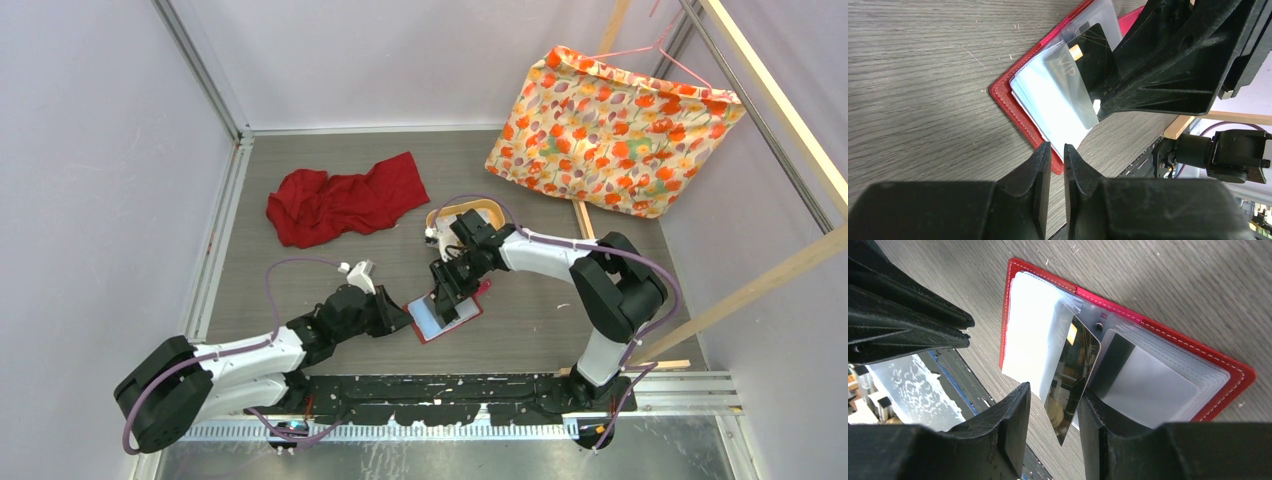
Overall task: Put the credit cards into the card holder
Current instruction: Insert the credit card into the card holder.
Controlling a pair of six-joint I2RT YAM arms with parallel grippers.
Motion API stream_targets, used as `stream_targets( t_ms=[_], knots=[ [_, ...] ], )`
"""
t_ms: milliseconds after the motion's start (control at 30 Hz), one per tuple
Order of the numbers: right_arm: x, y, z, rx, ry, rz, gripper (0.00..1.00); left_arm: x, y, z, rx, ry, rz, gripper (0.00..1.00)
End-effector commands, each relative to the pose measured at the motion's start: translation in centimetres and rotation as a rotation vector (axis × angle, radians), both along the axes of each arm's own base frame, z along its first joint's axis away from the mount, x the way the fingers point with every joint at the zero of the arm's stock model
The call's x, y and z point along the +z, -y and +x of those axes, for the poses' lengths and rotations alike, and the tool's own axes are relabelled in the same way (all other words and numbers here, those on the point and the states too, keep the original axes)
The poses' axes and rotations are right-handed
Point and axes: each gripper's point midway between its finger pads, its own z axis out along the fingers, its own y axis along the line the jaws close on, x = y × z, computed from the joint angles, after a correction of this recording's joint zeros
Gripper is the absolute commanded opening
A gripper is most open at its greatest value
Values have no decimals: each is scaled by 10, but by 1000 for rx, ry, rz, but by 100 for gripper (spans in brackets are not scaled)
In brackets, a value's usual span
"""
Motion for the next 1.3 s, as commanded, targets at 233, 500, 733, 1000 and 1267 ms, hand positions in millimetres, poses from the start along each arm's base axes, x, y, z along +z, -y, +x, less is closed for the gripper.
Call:
stream_targets(
  t_ms=[233,500,733,1000,1267],
  knots=[
    [8,9,7,78,98,-79,52,16,8,11,-2,62,-9,18],
    [12,8,2,159,120,-87,53,14,9,13,-3,65,-12,18],
    [8,1,-6,197,105,-93,54,11,9,13,-2,61,-8,18],
    [5,-6,-11,194,56,-68,54,4,11,13,-5,48,-6,18],
    [0,-13,-12,187,17,-43,54,-1,12,13,-7,37,0,18]
  ],
)
